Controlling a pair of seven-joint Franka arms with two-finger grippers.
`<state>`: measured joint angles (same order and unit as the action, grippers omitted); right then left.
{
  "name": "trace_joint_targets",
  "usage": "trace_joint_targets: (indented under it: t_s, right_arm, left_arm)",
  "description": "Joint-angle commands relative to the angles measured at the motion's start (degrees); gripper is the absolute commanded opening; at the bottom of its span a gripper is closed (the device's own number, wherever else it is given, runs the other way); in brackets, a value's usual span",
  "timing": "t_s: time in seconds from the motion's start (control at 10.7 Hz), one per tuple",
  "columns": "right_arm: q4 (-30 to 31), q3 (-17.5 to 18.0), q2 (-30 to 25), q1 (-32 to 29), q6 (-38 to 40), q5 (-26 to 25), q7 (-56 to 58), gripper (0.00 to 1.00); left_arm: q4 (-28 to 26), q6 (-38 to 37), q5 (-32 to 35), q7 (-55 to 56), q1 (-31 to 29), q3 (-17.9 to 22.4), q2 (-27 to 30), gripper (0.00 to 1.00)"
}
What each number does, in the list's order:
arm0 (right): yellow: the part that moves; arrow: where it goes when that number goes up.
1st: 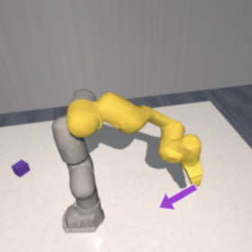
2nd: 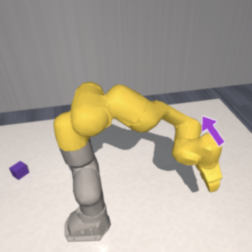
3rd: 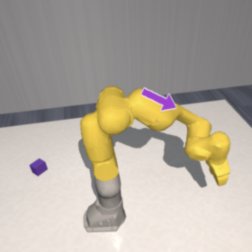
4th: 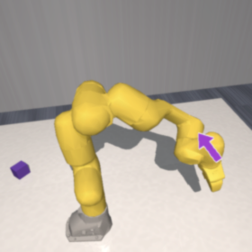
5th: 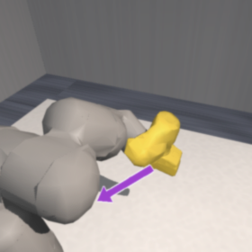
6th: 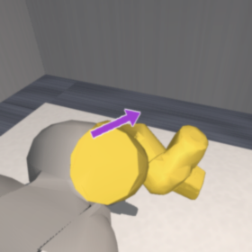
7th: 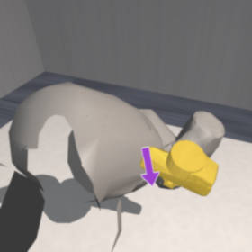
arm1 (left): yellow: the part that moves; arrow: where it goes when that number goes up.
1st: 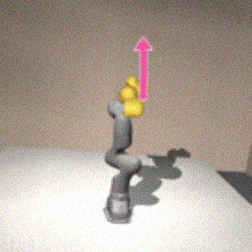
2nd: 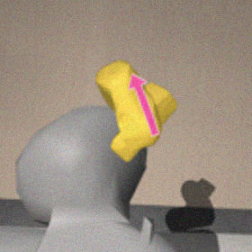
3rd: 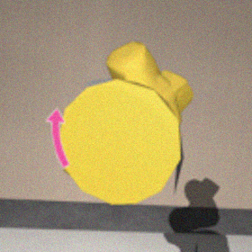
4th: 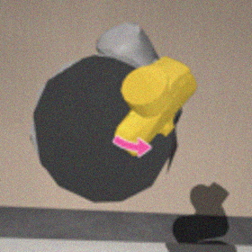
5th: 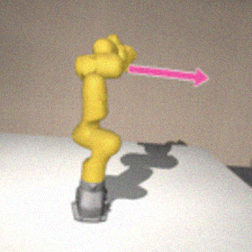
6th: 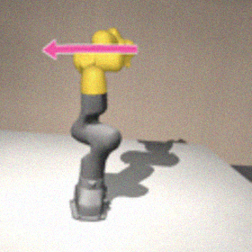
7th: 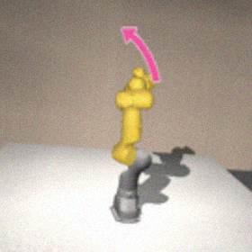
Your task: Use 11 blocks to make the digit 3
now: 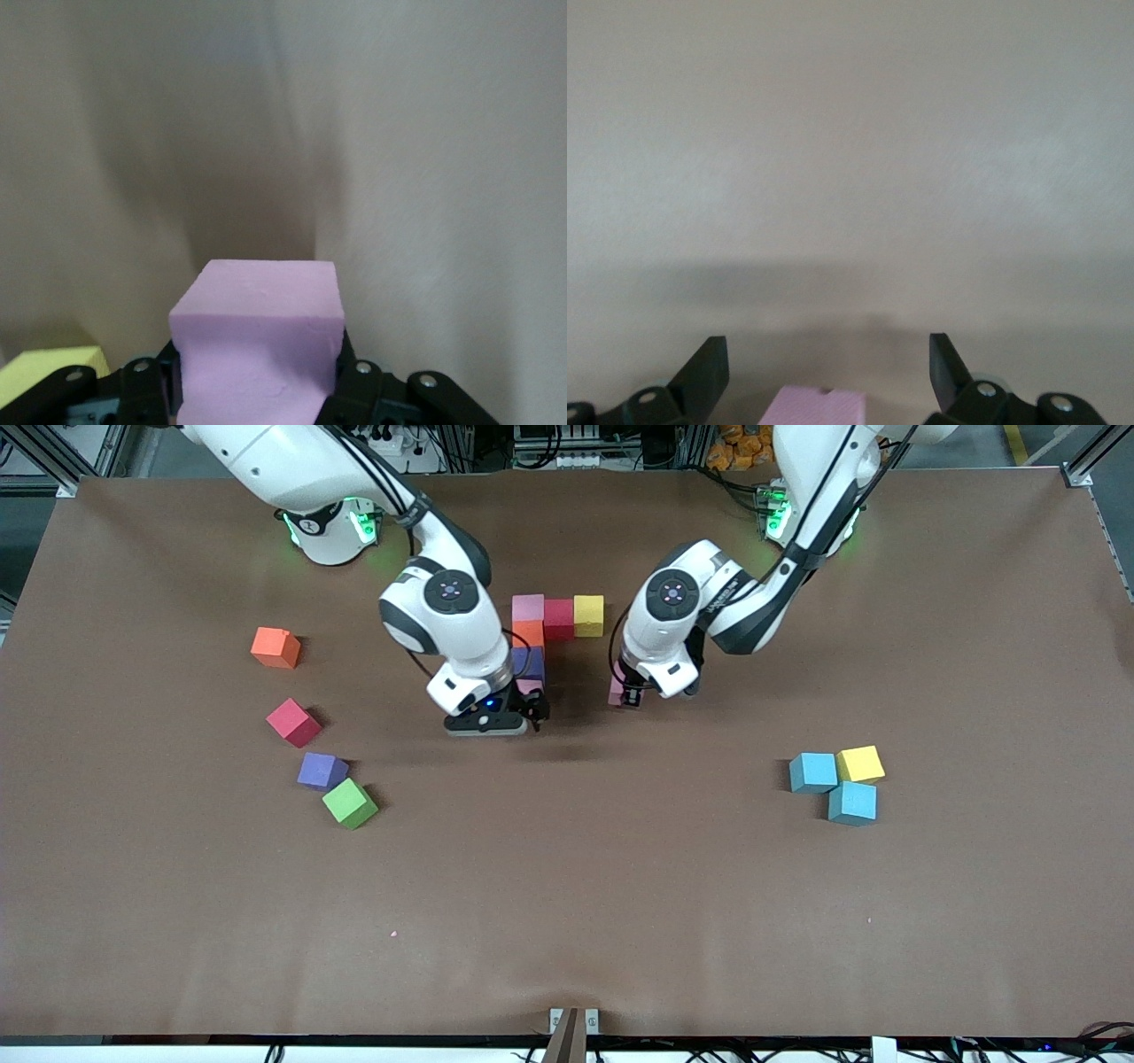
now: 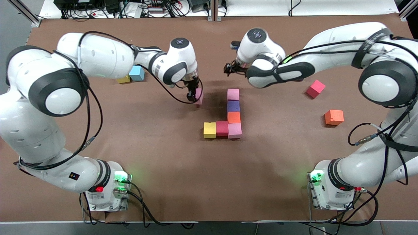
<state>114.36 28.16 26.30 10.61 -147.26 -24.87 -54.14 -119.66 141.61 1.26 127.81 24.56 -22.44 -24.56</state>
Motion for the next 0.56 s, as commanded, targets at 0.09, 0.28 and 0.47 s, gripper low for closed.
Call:
trace_joint_targets:
  t_s: [0.09, 0.28, 0.47]
  right_arm:
    - [0.61, 0.41, -0.72, -9.09, 0.30, -1.05, 20.15, 1.00]
    - [0.17, 0.40, 0.24, -14.37, 0.30, -1.05, 34.03, 1.00]
    - [-1.06, 0.41, 2.35, -17.46, 0.30, -0.44, 44.18, 1.00]
  left_arm:
    - [6.70, -0.02, 0.75, 7.79, 5.31, 0.82, -6.01, 0.37]
    - [10.04, -0.10, 3.03, 12.71, 7.42, 1.00, -9.09, 0.37]
    - [10.23, -0.11, 4.88, 18.50, 8.83, 1.00, -10.06, 0.37]
